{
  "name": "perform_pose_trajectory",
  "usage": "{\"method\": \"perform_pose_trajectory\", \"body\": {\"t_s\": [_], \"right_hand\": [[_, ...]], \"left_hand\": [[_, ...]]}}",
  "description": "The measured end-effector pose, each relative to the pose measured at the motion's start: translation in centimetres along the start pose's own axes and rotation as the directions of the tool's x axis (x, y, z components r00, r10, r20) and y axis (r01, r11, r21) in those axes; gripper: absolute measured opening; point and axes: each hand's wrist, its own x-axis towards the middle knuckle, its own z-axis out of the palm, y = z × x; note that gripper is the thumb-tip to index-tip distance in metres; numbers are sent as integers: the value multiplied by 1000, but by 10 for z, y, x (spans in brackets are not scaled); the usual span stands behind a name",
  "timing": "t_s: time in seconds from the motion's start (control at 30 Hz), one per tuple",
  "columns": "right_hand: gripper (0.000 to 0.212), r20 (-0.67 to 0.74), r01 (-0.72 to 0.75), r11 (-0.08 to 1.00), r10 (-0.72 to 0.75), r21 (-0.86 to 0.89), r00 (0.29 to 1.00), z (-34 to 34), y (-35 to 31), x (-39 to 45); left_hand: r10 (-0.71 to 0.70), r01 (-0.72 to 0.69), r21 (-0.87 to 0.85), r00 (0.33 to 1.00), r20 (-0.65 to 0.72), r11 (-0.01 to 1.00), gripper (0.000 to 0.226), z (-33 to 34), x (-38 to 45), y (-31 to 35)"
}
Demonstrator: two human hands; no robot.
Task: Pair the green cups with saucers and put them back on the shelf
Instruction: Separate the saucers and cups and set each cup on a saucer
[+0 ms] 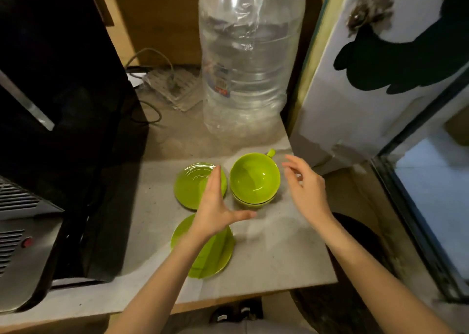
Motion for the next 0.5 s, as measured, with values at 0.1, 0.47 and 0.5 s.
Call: {"method": "perform_pose_trajectory", "body": {"t_s": [0.1, 0.47, 0.5], "right_hand": [[33, 94, -103, 994, 100, 21, 991, 0, 14, 7], [38, 376, -282, 930, 180, 237, 909, 14, 37, 12], [38, 376, -281, 930, 179, 238, 909, 14, 37, 13]], "left_hand": [[49, -49, 43, 999, -10, 998, 128, 18, 11, 7], [56, -33, 154, 988, -145, 988, 127, 46, 15, 10], [57, -31, 167, 987, -152, 985, 127, 47, 16, 12]]}}
